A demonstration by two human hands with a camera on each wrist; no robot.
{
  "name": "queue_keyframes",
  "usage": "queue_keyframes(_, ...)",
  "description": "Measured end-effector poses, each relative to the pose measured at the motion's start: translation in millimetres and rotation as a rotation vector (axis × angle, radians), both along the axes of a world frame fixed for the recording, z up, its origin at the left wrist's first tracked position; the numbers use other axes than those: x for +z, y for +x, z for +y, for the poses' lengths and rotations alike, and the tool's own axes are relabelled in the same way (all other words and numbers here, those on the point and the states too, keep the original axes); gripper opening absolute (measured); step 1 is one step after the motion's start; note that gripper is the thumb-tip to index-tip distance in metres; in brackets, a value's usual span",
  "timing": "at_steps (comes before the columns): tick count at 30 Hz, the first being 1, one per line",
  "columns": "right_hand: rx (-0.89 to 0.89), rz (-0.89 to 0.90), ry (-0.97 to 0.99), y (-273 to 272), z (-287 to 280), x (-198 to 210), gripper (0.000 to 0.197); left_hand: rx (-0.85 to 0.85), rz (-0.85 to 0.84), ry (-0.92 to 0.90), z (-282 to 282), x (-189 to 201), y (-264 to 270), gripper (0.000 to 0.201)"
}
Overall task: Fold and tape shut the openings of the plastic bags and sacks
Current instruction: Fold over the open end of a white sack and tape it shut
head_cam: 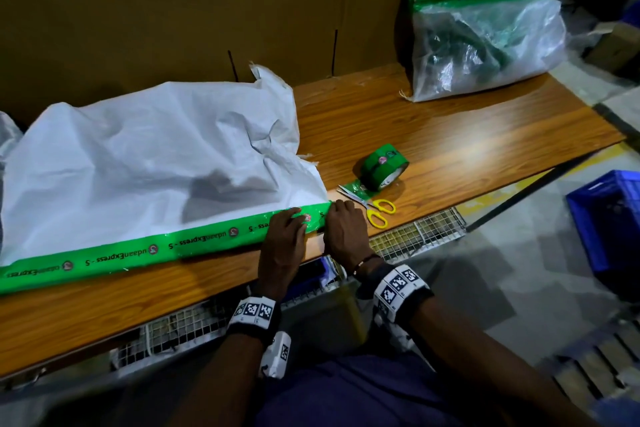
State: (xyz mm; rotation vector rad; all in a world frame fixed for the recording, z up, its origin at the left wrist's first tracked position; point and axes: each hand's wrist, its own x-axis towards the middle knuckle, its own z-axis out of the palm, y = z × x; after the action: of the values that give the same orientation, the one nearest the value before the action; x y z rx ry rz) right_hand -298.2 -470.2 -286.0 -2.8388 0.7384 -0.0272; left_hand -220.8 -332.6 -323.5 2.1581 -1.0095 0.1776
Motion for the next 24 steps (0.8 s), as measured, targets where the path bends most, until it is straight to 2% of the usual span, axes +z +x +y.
queue_keyframes(3,0.032,0.131,-0.084,-3.4,0.5,-7.1,0.033,0.154,-0.11,0.129,14.6,1.1,0.2,0.038)
queue_keyframes(5,0.063,0.134,-0.077,-7.1,-0.2,-14.6,0.052,0.226,-0.02,0.224,26.8,-6.3,0.7,0.052)
queue_keyframes(7,0.066,0.12,-0.002,-8.6,-1.0,-20.0,0.067,0.195,0.051,0.328,37.4,-16.3,-1.8,0.065)
queue_keyframes(12,0.04,0.05,0.131,-15.9,0.5,-22.0,0.07,0.138,0.022,0.426,42.1,-18.9,-4.7,0.078)
queue_keyframes(17,0.243,-0.055,0.082,-17.9,11.0,-10.6,0.075,0.113,0.018,0.507,41.0,-15.6,-6.3,0.08)
queue_keyframes(19,0.268,-0.078,0.087,-12.5,13.5,-11.0,0.077,0.096,0.052,0.532,42.6,-13.7,-2.9,0.08)
queue_keyframes(22,0.229,-0.042,0.091,-9.4,15.5,-0.8,0.09,0.06,0.115,0.538,45.0,-8.6,2.5,0.078)
queue_keyframes(24,0.276,-0.092,0.091,-10.1,19.8,8.4,0.087,0.04,0.183,0.521,46.3,-2.8,4.8,0.078)
